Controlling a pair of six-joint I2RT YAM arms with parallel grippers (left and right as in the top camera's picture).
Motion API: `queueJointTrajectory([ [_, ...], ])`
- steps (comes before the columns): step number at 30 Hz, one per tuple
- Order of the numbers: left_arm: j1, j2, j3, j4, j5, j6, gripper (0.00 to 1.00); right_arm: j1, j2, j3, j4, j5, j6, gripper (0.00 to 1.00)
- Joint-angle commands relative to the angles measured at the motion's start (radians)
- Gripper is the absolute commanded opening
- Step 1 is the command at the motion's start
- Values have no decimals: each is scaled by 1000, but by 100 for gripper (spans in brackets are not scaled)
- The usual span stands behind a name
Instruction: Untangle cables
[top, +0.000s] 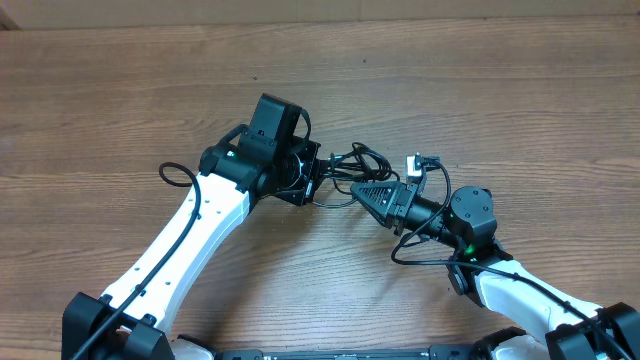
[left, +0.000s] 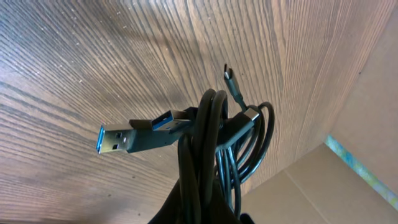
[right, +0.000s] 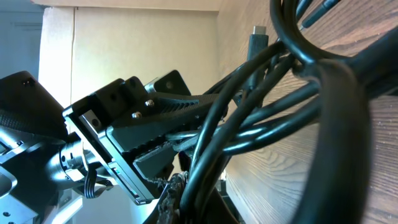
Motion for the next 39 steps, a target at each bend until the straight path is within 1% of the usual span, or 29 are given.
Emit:
queueJointTrajectory([
  [1,-8,-6,12,-1,-64,-6,4,3,-7,7,15,-13,8,4],
  [9,-6,-6,12,-1,-263,-6,4,3,-7,7,20,-152,23,4],
  [14,-5,-6,12,-1,-388,-5,4,3,-7,7,22,-274,23,4],
  [19,-5,-6,12,-1,-482,-3,4,3,-7,7,22,-412,22,4],
  [24,-5,-6,12,0,-503,-3,4,3,-7,7,21,-503,21,4],
  [27,-5,-6,12,-1,-503,-3,4,3,-7,7,15,-512,18,4],
  [30,-4,-6,12,-1,-504,0,4,3,-7,7,-44,-502,9,4],
  [34,9,-7,12,-1,-504,69,4,3,-7,7,-190,-471,-61,4],
  [37,27,-7,12,-4,-498,179,4,3,-7,7,-320,-426,-114,4],
  [39,37,-7,12,-7,-483,278,4,3,-7,7,-400,-391,-149,4],
])
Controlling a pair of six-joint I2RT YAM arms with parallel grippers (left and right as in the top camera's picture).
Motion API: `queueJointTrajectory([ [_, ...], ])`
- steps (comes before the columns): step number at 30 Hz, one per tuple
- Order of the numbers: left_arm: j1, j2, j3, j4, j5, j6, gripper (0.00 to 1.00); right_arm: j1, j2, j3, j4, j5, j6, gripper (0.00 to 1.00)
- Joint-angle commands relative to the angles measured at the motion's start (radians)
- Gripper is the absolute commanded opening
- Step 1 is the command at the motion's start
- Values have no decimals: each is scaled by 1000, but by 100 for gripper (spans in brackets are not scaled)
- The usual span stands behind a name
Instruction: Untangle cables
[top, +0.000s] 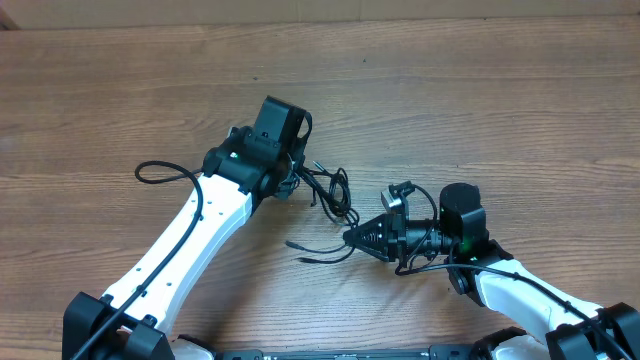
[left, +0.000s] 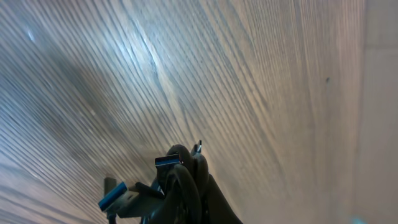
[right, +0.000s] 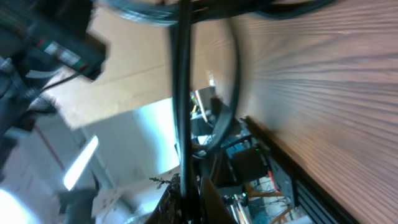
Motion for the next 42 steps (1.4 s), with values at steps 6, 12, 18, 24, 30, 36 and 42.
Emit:
queueJointTrajectory([
  [6,66,-7,12,11,41,439,4,5,-7,3,-214,128,-129,4],
  [12,67,-7,12,11,105,681,4,5,-7,3,-260,206,-129,17],
  [18,67,-7,12,13,106,711,4,5,-7,3,-257,207,-121,66],
  [24,67,-7,12,14,106,712,4,5,-7,3,-246,165,-121,97],
  [30,67,-7,12,17,106,673,4,5,-7,3,-66,93,-69,100],
  [36,67,-7,12,18,106,534,4,5,-7,3,219,84,193,100],
  [42,64,-7,12,17,129,491,4,5,-7,3,502,143,281,100],
])
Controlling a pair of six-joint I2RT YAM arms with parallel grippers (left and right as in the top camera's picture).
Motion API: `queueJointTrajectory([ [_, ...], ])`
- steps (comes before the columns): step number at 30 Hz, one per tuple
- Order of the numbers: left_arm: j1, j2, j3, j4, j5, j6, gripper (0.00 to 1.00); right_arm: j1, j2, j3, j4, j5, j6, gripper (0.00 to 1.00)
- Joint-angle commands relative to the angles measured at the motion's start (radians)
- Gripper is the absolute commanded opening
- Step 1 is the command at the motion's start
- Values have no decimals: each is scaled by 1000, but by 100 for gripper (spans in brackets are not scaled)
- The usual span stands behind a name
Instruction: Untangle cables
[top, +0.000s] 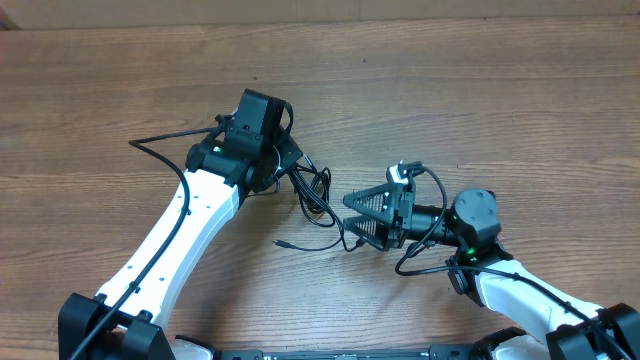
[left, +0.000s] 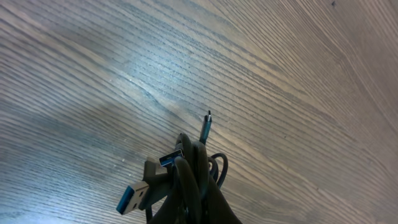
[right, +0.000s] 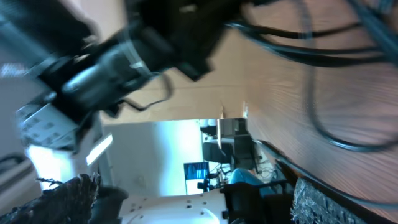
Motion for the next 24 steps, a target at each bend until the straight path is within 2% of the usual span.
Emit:
queueJointTrajectory([
  [1,-1,-7,12,7,43,-85,4,3,-6,4,59,60,92,100],
  [9,-5,-7,12,6,160,-224,4,4,-6,4,-20,176,50,100],
  [16,-37,-7,12,11,178,-370,4,12,-6,4,-97,171,49,98],
  [24,-59,-7,12,11,176,-541,4,112,-6,4,-138,174,16,97],
])
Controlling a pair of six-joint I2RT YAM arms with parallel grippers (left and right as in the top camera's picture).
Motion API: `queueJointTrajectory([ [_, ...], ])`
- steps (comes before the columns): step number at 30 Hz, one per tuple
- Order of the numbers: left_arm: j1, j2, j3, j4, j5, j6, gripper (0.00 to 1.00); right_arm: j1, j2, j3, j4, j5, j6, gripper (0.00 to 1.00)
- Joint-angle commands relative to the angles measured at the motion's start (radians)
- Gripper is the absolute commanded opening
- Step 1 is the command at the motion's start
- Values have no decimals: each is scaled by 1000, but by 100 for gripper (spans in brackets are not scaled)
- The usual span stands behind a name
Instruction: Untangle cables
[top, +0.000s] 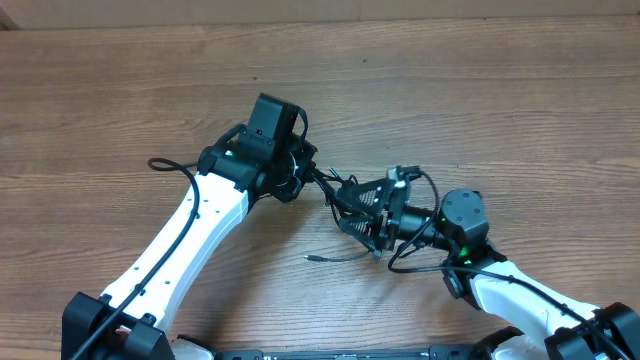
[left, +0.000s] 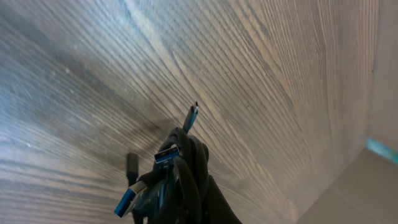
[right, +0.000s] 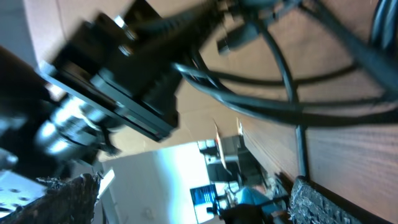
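A tangled bundle of black cables with blue-tongued USB plugs hangs from my left gripper, which is shut on it; in the left wrist view the bundle hides the fingers. One thin loose cable end lies on the wood. My right gripper stands open right by the bundle. In the right wrist view its fingers are wide apart, with cable strands crossing just ahead of them.
The wooden table stretches all around. The left arm's own black lead loops out to the left. A cardboard wall borders the table.
My left gripper has moved right with the bundle, close up to the right gripper. The right gripper is still open and now sits at the cables. The loose end on the table has shifted right.
At first both grippers were close together, both shut on the bundle. Then the right had drawn back shut on a strand, stretching cables out. After that it was open, with the left gripper farther left. Now the two are close again.
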Motion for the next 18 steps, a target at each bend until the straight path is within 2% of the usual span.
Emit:
queueJointTrajectory([
  [1,-6,-7,12,8,21,-126,4,49,-4,3,-45,9,-39,97],
  [9,-6,-7,12,6,31,-163,5,90,-4,3,-229,47,-72,96],
  [18,-6,-7,12,4,14,-148,4,90,-4,3,-292,45,-90,96],
])
